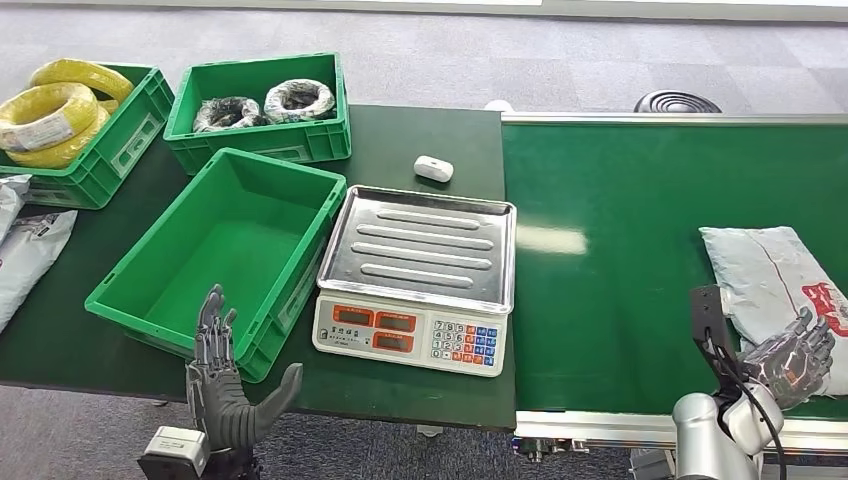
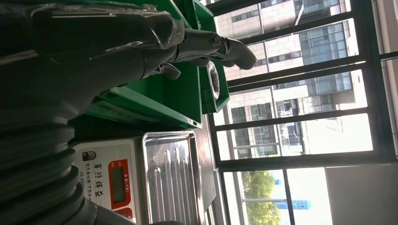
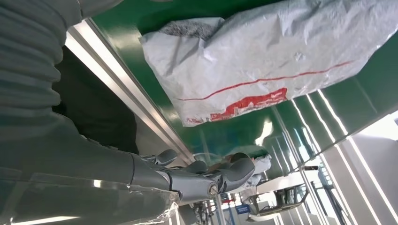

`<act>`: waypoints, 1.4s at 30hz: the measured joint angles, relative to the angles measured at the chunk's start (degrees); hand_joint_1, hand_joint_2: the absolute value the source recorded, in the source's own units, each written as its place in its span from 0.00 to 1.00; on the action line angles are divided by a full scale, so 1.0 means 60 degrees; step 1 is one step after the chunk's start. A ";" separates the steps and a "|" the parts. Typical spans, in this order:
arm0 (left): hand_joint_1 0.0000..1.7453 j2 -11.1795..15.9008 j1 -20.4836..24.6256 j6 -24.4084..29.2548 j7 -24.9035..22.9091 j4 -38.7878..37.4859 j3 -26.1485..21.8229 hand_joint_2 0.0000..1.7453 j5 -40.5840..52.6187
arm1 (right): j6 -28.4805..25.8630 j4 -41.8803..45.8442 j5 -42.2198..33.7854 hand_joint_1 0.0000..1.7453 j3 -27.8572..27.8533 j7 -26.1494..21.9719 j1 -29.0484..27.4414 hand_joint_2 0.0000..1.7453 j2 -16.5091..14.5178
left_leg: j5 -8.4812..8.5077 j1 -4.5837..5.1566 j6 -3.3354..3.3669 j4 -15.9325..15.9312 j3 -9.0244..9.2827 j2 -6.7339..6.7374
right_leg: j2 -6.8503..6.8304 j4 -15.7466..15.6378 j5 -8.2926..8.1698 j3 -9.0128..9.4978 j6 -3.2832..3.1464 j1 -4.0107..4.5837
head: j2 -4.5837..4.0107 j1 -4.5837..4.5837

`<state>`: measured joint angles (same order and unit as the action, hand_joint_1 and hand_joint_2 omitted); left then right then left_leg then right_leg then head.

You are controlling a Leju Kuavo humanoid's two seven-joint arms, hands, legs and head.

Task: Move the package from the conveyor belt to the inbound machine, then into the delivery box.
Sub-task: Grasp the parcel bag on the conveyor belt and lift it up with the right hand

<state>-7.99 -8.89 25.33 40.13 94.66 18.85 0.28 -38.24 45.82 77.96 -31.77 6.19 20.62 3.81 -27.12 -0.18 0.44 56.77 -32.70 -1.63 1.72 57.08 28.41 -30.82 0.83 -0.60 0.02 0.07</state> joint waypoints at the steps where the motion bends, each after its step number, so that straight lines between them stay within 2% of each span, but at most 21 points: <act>1: 0.00 -0.0006 -0.0010 0.0000 0.0001 0.0000 -0.0004 1.00 0.0015 | -0.0086 -0.0139 -0.0070 0.00 -0.0066 -0.0057 0.0114 1.00 0.0061 | 0.0000 0.0000 0.0000 0.0000 0.0000 0.0000 | 0.0000 0.0000 0.0000 0.0001 0.0000 -0.0001 | 0.0000 0.0000; 11: 0.00 -0.0037 -0.0018 -0.0018 -0.0005 0.0000 -0.0060 1.00 0.0092 | -0.0264 -0.1230 -0.0577 0.00 -0.0797 -0.0600 0.1170 1.00 0.0789 | 0.0000 0.0002 0.0000 0.0003 0.0000 -0.0003 | -0.0001 0.0000 -0.0002 0.0000 0.0002 -0.0002 | -0.0001 -0.0001; 17: 0.00 -0.0078 -0.0018 -0.0018 -0.0046 0.0000 -0.0097 1.00 0.0128 | -0.0264 -0.1546 -0.0603 0.00 -0.1006 -0.0827 0.1342 1.00 0.0867 | 0.0000 0.0001 0.0000 0.0002 -0.0001 -0.0004 | -0.0001 0.0001 -0.0001 0.0000 0.0001 0.0000 | -0.0001 -0.0002; 24: 0.00 -0.0110 -0.0019 0.0000 -0.0054 0.0000 -0.0125 1.00 0.0176 | -0.0078 -0.1631 -0.0273 0.00 -0.1118 -0.1024 0.1338 1.00 0.0639 | 0.0000 0.0000 0.0000 0.0002 -0.0001 -0.0002 | -0.0001 0.0001 -0.0001 0.0000 0.0001 0.0001 | 0.0000 -0.0001; 31: 0.00 -0.0174 -0.0019 -0.0112 -0.0163 0.0018 -0.0191 1.00 0.0424 | 0.0710 -0.1699 0.0046 0.00 -0.1026 -0.0269 0.1186 1.00 0.0197 | 0.0000 0.0000 0.0000 0.0002 -0.0001 -0.0004 | -0.0001 0.0002 -0.0001 -0.0001 0.0001 0.0001 | -0.0001 -0.0002; 42: 0.00 -0.0230 -0.0011 -0.0327 -0.0288 0.0087 -0.0358 1.00 0.0659 | 0.1816 -0.1530 -0.0290 0.00 -0.0876 0.0000 0.0913 1.00 -0.0122 | 0.0000 0.0000 0.0000 0.0002 -0.0001 -0.0003 | -0.0001 0.0001 -0.0001 -0.0001 0.0001 0.0000 | -0.0001 -0.0001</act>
<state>-9.38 -8.96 23.37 38.40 95.19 16.70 4.24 -27.34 36.64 76.22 -37.03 6.19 26.10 3.08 -27.11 -0.18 0.44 56.78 -32.70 -1.65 1.71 57.09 28.41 -30.83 0.83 -0.60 0.02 0.07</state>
